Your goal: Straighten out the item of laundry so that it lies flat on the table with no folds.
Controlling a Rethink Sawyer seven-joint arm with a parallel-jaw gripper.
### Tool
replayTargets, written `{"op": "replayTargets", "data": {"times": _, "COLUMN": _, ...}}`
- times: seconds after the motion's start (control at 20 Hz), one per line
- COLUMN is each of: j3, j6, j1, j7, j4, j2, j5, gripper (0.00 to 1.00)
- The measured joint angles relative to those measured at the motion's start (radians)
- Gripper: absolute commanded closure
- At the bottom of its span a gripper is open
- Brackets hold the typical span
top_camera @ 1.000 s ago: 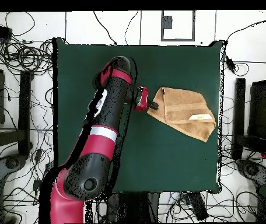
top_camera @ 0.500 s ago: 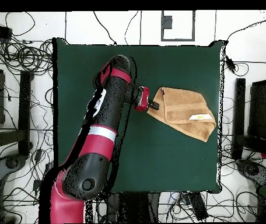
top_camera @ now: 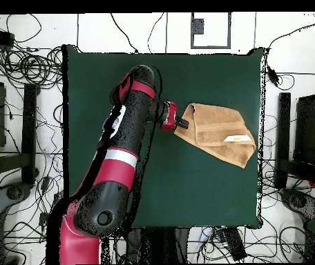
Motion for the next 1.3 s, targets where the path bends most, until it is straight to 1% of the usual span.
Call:
{"op": "replayTargets", "data": {"times": 0.35, "j3": 0.004, "j6": -0.092, "j1": 0.000, "j7": 0.000, "j4": 0.000, "j2": -0.002, "j5": 0.000, "gripper": 1.00}}
{"op": "replayTargets", "data": {"times": 0.75, "j3": 0.010, "j6": -0.138, "j1": 0.001, "j7": 0.000, "j4": 0.019, "j2": -0.010, "j5": 0.000, "gripper": 1.00}}
{"op": "replayTargets", "data": {"times": 1.3, "j3": 0.027, "j6": -0.193, "j1": 0.010, "j7": 0.000, "j4": 0.144, "j2": -0.083, "j5": 0.000, "gripper": 1.00}}
